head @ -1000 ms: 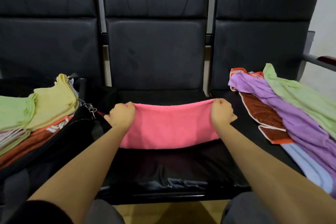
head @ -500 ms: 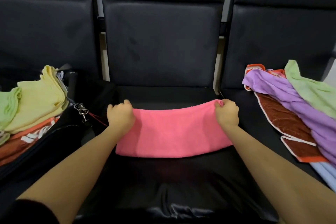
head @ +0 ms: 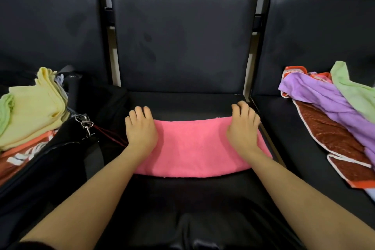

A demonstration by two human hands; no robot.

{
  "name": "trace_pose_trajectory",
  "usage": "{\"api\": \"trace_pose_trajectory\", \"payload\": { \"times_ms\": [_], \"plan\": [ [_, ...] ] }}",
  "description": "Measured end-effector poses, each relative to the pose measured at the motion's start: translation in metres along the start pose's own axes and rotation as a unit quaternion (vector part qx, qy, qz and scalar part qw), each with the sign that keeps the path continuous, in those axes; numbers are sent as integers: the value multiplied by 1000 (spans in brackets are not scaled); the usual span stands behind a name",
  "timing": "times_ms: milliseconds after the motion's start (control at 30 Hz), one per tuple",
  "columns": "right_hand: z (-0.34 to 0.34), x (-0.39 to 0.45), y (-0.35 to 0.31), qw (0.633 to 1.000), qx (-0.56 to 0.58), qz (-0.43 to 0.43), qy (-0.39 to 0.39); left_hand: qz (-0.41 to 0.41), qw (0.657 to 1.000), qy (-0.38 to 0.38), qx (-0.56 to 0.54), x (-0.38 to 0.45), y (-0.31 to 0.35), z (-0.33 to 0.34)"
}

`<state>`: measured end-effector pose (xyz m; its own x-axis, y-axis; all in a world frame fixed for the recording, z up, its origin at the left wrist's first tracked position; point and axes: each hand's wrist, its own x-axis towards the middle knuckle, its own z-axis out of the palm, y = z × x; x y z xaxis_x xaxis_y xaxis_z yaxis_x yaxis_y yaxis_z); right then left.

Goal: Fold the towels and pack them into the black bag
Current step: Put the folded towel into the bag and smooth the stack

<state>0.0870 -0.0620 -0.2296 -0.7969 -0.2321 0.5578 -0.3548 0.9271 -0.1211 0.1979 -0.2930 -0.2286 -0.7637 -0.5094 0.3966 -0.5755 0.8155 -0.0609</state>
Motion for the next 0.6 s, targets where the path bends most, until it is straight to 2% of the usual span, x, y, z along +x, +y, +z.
{"api": "trace_pose_trajectory", "payload": {
  "times_ms": [67, 167, 300, 367, 500, 600],
  "plan": [
    [-4, -6, -11, 995, 59, -58, -48, 10, 1000, 6, -17, -12, 2, -8],
    [-3, -21, -22, 968, 140, -113, -175, 8, 998, -60, -27, -37, 9, -12],
    [2, -38, -23, 939, 60, -133, -313, -1, 996, -85, -15, -64, 5, -9],
    [-3, -41, -17, 938, 61, -108, -322, 8, 993, -116, 2, -74, 4, -6],
    [-13, -46, -1, 959, 89, -71, -260, 4, 988, -153, 1, -82, 15, -12],
    [-18, -51, 2, 967, 81, -55, -235, -29, 985, -168, -26, -80, 25, -14]
  ]
}}
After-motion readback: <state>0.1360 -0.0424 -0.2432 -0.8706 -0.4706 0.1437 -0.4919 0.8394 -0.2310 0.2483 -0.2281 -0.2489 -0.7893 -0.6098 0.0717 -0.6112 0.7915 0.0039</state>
